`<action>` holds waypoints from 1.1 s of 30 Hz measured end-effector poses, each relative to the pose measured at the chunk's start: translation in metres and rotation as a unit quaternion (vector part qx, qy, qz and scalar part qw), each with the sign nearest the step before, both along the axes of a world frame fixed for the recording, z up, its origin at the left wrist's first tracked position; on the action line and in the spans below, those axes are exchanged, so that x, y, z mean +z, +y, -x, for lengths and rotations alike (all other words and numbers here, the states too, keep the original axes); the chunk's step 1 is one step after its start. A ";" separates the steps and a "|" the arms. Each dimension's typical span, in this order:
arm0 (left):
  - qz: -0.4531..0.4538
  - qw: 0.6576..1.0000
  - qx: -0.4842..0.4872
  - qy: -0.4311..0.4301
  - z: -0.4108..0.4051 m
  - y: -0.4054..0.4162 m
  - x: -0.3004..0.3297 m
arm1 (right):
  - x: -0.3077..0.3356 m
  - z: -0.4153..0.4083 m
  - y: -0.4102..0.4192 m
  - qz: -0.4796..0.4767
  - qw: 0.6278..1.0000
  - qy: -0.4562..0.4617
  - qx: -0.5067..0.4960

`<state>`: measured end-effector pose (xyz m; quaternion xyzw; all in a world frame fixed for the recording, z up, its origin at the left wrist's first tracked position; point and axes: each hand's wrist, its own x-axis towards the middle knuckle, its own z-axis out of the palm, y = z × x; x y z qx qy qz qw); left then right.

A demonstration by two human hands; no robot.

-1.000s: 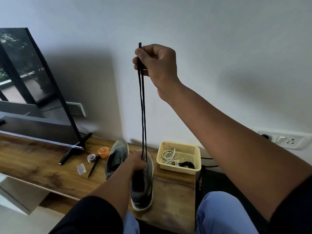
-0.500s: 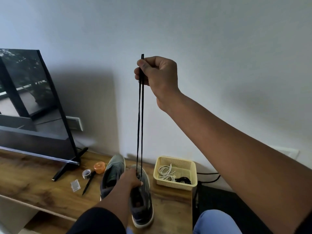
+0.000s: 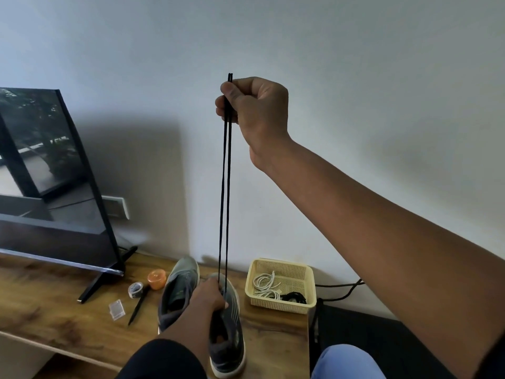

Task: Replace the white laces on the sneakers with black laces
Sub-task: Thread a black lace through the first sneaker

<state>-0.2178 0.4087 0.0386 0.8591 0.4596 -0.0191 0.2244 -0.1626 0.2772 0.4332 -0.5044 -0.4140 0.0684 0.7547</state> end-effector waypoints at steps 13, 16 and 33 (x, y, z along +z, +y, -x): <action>-0.006 0.999 -0.022 -0.030 0.013 0.001 0.009 | -0.057 -0.012 0.004 0.090 0.992 -0.062 0.064; -0.020 0.999 -0.013 -0.048 0.021 0.006 0.021 | -0.100 -0.026 0.009 0.105 0.992 -0.034 0.058; 0.061 0.947 -0.007 -0.314 0.022 -0.021 0.057 | -0.354 -0.048 0.042 0.297 0.953 0.051 0.008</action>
